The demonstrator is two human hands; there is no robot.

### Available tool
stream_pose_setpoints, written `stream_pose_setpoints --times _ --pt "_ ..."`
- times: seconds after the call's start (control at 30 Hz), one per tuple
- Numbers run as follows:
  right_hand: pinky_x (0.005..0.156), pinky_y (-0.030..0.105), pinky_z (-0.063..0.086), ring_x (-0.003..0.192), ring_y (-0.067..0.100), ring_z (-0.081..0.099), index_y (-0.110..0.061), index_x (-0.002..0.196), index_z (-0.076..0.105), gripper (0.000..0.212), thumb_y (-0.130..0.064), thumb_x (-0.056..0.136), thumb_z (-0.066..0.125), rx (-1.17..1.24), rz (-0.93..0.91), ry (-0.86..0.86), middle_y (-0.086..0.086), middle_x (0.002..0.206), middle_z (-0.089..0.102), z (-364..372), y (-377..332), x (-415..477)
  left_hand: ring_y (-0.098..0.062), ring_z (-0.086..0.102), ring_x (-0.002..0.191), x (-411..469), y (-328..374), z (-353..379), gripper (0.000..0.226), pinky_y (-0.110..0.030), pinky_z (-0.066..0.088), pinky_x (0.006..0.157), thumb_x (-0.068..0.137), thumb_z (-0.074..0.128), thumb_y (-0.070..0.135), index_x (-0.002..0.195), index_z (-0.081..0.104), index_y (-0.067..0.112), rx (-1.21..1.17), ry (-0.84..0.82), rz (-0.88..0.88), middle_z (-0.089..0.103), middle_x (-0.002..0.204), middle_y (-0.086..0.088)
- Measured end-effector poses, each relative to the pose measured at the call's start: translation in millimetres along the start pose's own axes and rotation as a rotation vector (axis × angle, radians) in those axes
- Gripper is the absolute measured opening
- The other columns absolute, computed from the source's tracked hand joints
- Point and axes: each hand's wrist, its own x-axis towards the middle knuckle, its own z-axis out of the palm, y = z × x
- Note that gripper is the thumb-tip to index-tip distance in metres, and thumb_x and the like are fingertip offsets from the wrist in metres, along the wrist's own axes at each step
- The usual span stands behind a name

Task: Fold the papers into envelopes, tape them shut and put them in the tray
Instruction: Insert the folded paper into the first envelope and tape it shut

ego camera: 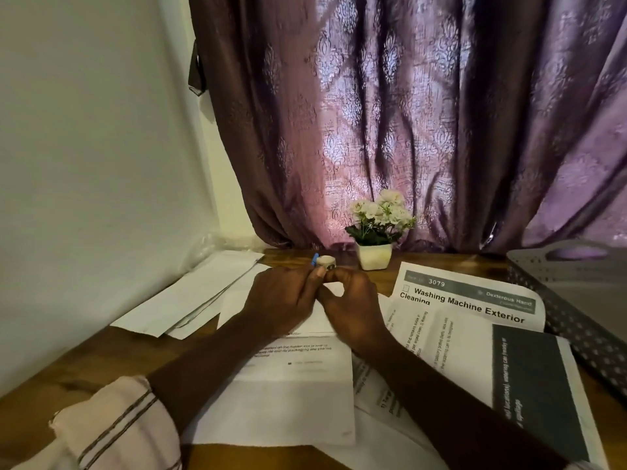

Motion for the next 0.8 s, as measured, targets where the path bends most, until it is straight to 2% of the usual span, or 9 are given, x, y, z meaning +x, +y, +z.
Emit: stream_pose_setpoints --times 0.07,0.17,0.27,0.4,0.47,0.53,0.63,0.73,0.8 --pt "0.096 0.031 0.053 0.103 0.009 0.07 -0.018 0.097 0.082 0.011 -0.024 0.088 0.08 0.01 -0.012 0.027 -0.006 0.103 0.078 -1 3 3 -0.028 0.071 0.08 1 -14 1 0.058 -0.039 0.053 0.066 0.103 0.027 0.051 0.103 0.076 0.021 0.058 -0.003 0.029 0.077 0.088 -0.003" --pt "0.097 0.036 0.054 0.103 0.012 0.071 -0.02 0.087 0.08 0.003 -0.023 0.086 0.082 0.057 -0.014 0.093 -0.006 0.101 0.078 -2 11 10 -0.039 0.066 0.062 2 -41 2 0.049 -0.034 0.043 0.055 0.101 0.042 0.045 0.075 0.071 0.014 0.168 0.052 -0.026 0.069 0.067 -0.013" --pt "0.089 0.039 0.057 0.089 0.01 0.072 -0.025 0.083 0.08 0.005 -0.023 0.086 0.082 0.122 0.023 0.113 -0.011 0.088 0.079 -4 17 11 -0.042 0.065 0.06 3 -61 2 0.063 -0.035 0.041 0.055 0.101 0.033 0.053 0.068 0.067 0.012 0.192 0.052 -0.108 0.066 0.062 -0.017" --pt "0.07 0.041 0.053 0.065 0.025 0.063 -0.033 0.078 0.079 0.018 -0.019 0.089 0.08 0.263 0.121 0.16 0.002 0.074 0.076 -5 20 15 -0.042 0.064 0.056 4 -74 5 0.062 -0.034 0.042 0.053 0.099 0.035 0.057 0.07 0.071 0.015 0.132 0.144 -0.089 0.065 0.059 -0.017" --pt "0.07 0.045 0.054 0.068 0.029 0.063 -0.012 0.086 0.077 0.006 -0.009 0.091 0.076 0.399 0.177 0.206 0.016 0.079 0.075 -8 21 17 -0.041 0.064 0.054 2 -76 6 0.059 -0.032 0.04 0.053 0.098 0.036 0.06 0.079 0.077 0.021 0.081 0.185 -0.061 0.066 0.059 -0.014" --pt "0.071 0.043 0.057 0.071 0.029 0.067 0.002 0.097 0.07 0.009 -0.007 0.095 0.071 0.48 0.226 0.271 0.019 0.08 0.074 -14 19 18 -0.037 0.066 0.059 2 -78 6 0.064 -0.03 0.037 0.056 0.096 0.031 0.071 0.088 0.079 0.029 0.027 0.194 -0.054 0.069 0.062 -0.008" --pt "0.056 0.034 0.056 0.06 0.025 0.068 -0.01 0.09 0.072 0.015 -0.009 0.101 0.062 0.549 0.257 0.329 0.01 0.07 0.074 -18 15 18 -0.035 0.067 0.063 1 -79 6 0.075 -0.029 0.035 0.058 0.092 0.022 0.082 0.091 0.078 0.033 -0.031 0.235 -0.06 0.071 0.065 -0.003" --pt "0.07 0.045 0.06 0.075 0.03 0.073 -0.007 0.095 0.072 0.016 -0.021 0.099 0.068 0.582 0.248 0.243 0.016 0.085 0.077 -19 14 16 -0.034 0.068 0.065 1 -75 5 0.082 -0.029 0.036 0.058 0.088 0.016 0.086 0.089 0.078 0.032 -0.043 0.243 -0.107 0.07 0.065 -0.002" --pt "0.077 0.044 0.062 0.091 0.03 0.076 -0.005 0.106 0.071 0.023 -0.021 0.092 0.077 0.471 0.168 0.127 0.017 0.099 0.078 -17 19 13 -0.032 0.067 0.061 0 -72 4 0.083 -0.028 0.035 0.056 0.088 0.017 0.086 0.081 0.075 0.027 -0.003 0.251 -0.116 0.068 0.061 0.0"
